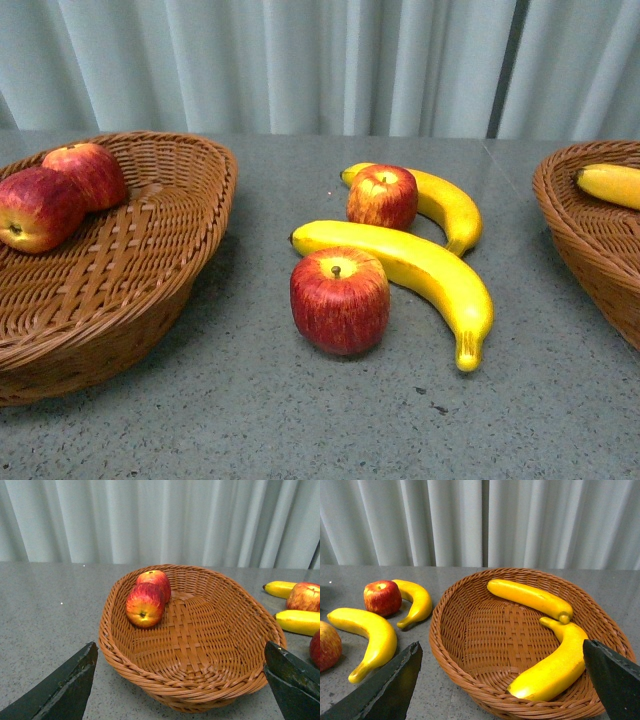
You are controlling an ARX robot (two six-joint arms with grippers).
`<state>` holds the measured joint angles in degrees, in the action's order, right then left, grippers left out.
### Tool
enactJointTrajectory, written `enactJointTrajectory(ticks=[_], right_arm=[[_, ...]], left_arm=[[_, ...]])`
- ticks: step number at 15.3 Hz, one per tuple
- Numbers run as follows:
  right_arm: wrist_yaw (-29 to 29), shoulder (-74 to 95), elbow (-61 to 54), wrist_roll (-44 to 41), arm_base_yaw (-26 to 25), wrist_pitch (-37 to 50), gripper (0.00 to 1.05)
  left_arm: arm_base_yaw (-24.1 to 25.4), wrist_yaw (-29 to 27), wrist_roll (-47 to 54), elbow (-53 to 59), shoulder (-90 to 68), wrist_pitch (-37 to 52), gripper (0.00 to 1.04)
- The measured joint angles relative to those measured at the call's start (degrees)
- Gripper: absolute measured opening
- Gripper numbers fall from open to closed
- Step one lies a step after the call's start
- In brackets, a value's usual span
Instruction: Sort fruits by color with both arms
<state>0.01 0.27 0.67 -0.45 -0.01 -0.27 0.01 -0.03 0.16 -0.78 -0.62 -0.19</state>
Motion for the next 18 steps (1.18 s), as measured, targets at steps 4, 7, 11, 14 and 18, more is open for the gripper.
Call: enactJointTrajectory(ticks=[4,7,11,14,18], right_arm=[[0.0,0.0,0.0,0.0,0.0,0.0,0.98],[0.0,0.0,0.0,0.0,0.0,0.0,0.98],[0.0,0.0,0.0,0.0,0.0,0.0,0.98],[0.0,0.0,0.0,0.0,0.0,0.0,0.98],[0.0,0.0,0.0,0.0,0.0,0.0,0.98]], left_arm=[[-3.3,4.5,1.9,-8.8,-18.9,-1.8,0.98],[-8.4,5.3,3.4,-17.7,-37.9,12.9,0.98],[-20.5,7.6,5.2,-35.5,-67.8,14.8,0.98],[-26.6,5.4,7.8,-44.0,-81.4,12.7,0.98],[-31.1,4.4,11.1,-45.4,-92.3,13.9,0.98]])
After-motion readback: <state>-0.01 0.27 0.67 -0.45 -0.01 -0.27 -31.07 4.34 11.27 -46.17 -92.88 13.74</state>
